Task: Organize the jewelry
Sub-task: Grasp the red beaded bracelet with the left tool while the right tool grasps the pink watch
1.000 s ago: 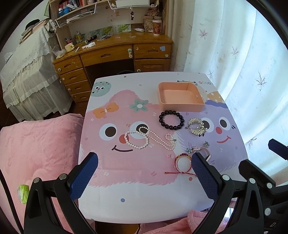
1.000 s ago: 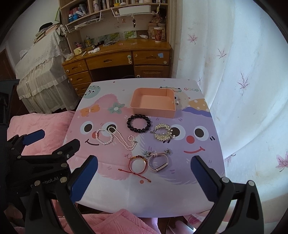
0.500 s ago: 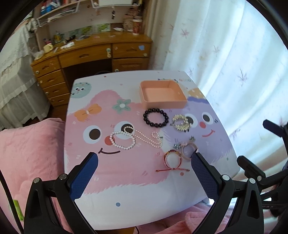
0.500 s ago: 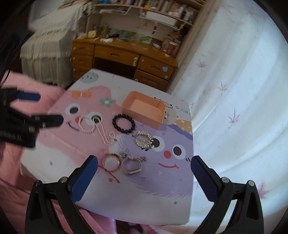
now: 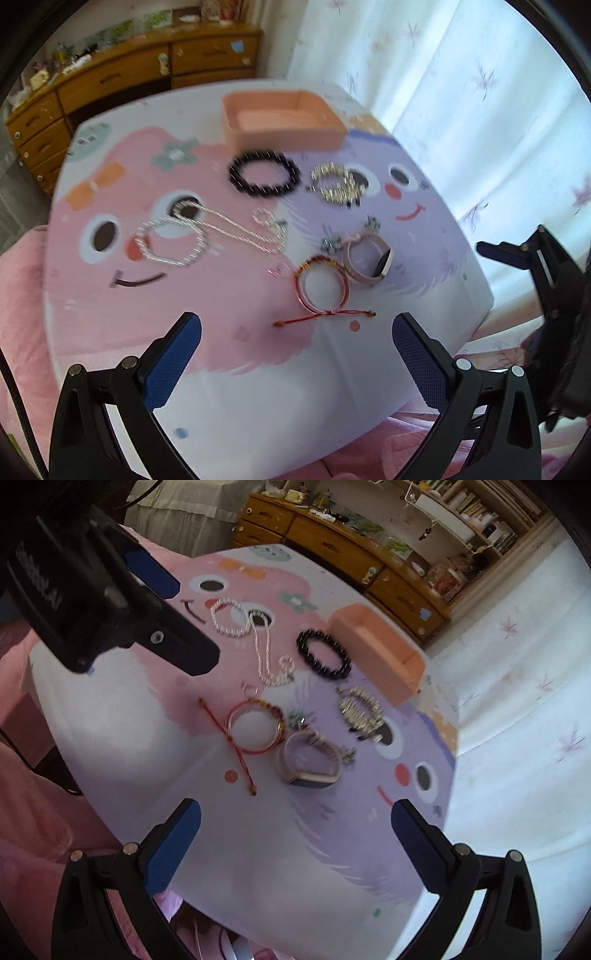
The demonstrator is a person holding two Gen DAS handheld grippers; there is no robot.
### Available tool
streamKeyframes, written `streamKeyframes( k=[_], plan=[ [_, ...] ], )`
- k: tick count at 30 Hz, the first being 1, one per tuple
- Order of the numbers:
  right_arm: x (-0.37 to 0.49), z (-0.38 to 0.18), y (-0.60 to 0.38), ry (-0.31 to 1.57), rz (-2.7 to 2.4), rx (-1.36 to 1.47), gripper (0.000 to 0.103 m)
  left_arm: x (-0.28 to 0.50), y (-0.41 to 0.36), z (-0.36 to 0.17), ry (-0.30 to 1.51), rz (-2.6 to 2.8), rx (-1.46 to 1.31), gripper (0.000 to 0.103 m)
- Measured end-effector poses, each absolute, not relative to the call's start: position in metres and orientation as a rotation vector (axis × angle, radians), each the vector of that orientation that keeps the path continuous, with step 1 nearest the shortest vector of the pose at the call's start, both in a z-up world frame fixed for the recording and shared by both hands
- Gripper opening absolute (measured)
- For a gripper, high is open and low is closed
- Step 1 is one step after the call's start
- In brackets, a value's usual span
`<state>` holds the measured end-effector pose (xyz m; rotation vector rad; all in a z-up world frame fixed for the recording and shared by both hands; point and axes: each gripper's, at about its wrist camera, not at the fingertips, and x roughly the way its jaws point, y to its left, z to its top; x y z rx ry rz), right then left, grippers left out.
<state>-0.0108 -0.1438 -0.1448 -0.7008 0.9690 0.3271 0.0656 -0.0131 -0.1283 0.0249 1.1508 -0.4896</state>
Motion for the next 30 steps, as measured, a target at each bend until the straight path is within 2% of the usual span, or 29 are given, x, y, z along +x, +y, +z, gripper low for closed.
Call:
streamKeyframes(
  k=[8,13,16,18,21,23,25,30],
  plan=[
    [0.005,-0.196,-0.188,0.897,0.419,-0.567,0.102,0.074,-0.059,-0.178,1.185,-0.400,0.121,0.102],
    [0.021,-0.200,-0.201,0.863,0.494,-0.493,0.094,0.082,-0.074,-0.188,1.222,-0.357,0.103,0.102],
    [0.033,-0.199,-0.208,0.852,0.530,-0.431,0.093,0.085,-0.085,-0.195,1.247,-0.328,0.097,0.102],
    [0.042,-0.200,-0.211,0.854,0.553,-0.411,0.092,0.085,-0.090,-0.199,1.253,-0.286,0.105,0.100],
    [0.054,-0.205,-0.216,0.895,0.589,-0.353,0.083,0.087,-0.096,-0.203,1.267,-0.251,0.118,0.096],
    [0.059,-0.208,-0.220,0.916,0.610,-0.315,0.080,0.089,-0.100,-0.205,1.275,-0.233,0.132,0.089],
    [0.064,-0.211,-0.225,0.936,0.609,-0.287,0.073,0.091,-0.101,-0.208,1.282,-0.205,0.139,0.087],
    [0.070,-0.211,-0.227,0.941,0.619,-0.250,0.072,0.099,-0.096,-0.215,1.330,-0.172,0.083,0.080]
  ],
)
